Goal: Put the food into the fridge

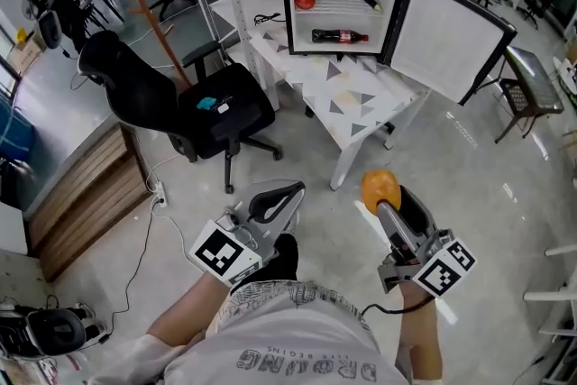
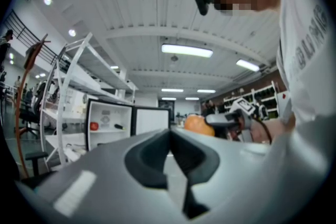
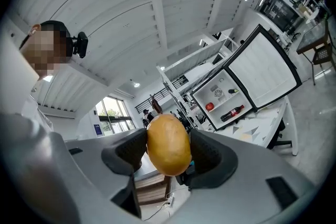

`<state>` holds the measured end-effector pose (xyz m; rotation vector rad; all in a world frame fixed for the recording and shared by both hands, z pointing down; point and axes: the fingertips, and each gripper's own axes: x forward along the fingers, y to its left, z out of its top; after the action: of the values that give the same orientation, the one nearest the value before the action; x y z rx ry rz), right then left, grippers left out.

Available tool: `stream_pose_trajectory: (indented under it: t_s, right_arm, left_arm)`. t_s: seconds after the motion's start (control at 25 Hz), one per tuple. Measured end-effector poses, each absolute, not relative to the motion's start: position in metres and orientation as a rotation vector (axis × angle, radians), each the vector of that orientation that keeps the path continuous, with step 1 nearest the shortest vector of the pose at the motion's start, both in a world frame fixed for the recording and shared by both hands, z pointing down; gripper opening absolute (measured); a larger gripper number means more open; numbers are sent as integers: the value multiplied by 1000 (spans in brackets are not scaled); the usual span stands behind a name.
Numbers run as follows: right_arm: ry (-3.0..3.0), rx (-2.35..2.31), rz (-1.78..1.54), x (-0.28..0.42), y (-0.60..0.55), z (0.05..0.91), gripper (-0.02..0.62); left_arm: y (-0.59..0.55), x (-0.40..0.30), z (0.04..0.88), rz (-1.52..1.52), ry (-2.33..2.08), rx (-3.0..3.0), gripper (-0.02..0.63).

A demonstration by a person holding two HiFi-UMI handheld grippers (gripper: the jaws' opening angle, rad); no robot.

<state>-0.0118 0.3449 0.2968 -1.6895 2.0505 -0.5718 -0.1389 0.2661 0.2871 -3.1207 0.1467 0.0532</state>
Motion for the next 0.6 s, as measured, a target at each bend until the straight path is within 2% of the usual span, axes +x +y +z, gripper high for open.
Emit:
stream_pose_trajectory:
  t_s: [0.6]
  right_arm:
    - [2028, -1727, -643, 38, 203, 321, 260]
  left_arm:
    - [121, -86, 315, -16, 135, -3179, 9]
